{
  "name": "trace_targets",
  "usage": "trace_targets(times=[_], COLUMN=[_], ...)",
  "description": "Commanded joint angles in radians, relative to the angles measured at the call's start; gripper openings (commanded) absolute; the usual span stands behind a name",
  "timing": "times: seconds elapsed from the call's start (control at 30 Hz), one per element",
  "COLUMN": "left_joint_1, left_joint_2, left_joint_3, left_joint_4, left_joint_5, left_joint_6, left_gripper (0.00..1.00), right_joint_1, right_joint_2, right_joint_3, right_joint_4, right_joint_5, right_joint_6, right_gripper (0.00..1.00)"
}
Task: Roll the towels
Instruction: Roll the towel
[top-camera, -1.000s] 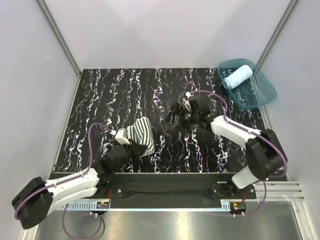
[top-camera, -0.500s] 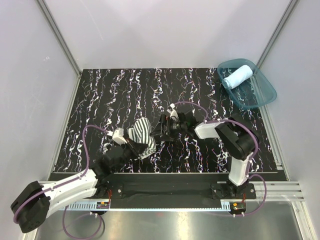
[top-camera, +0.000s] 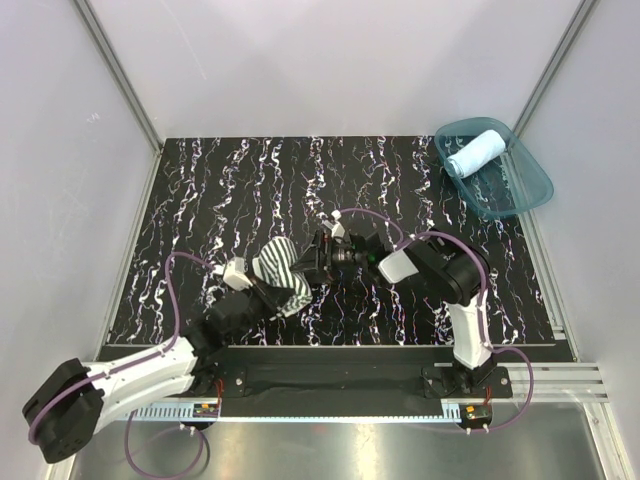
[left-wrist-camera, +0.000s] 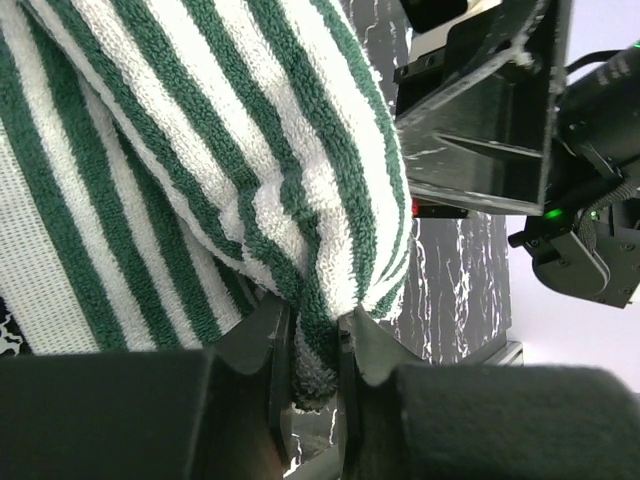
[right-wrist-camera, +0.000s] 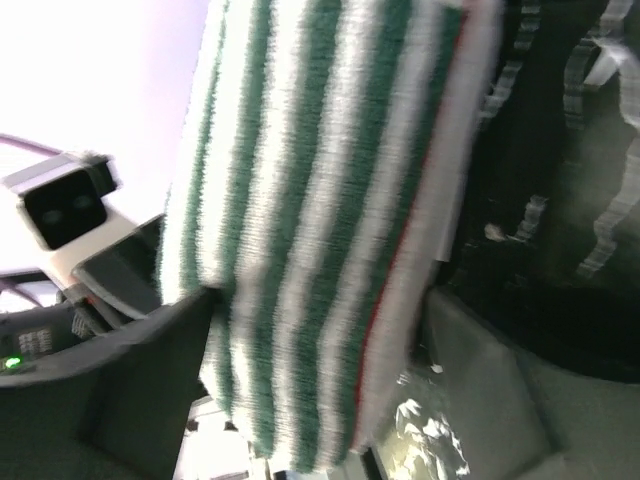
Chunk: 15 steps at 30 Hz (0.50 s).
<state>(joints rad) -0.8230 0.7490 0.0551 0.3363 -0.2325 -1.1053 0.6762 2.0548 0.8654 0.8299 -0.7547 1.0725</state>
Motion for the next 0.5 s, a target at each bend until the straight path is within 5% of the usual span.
trace_targets(times=[0.0, 0.03, 0.07, 0.27, 0.47], left_joint_1=[-0.002, -0.002, -0.002, -0.002, -0.007], left_joint_2=[0.035, 0.059, 0.075, 0.176, 0.223], left_joint_3=[-0.184, -0.175, -0.170, -0.124, -0.043], left_joint_4=[0.029, 0.032, 0.035, 0.049, -0.014], left_joint_5=[0.016, 0.019, 0.024, 0.039, 0.061], left_joint_6=[-0.016, -0.011, -0.010, 0.010, 0.065], left_gripper=[0.09, 0.17, 0.21, 0.50, 0.81], right_joint_1=[0.040, 0.043, 0.045, 0.045, 0.045], right_joint_2=[0.027, 0.033, 0.042, 0.044, -0.022], right_joint_3=[0.038, 0.040, 0.040, 0.021, 0.009], right_joint_4=[0.253, 0.273, 0.294, 0.301, 0.084], right_joint_5=[-0.067, -0.075, -0.078, -0.072, -0.019], right_joint_6=[0.104, 0.115, 0.130, 0.135, 0.023], right_gripper=[0.86, 0.77, 0.56, 0.14, 0.06])
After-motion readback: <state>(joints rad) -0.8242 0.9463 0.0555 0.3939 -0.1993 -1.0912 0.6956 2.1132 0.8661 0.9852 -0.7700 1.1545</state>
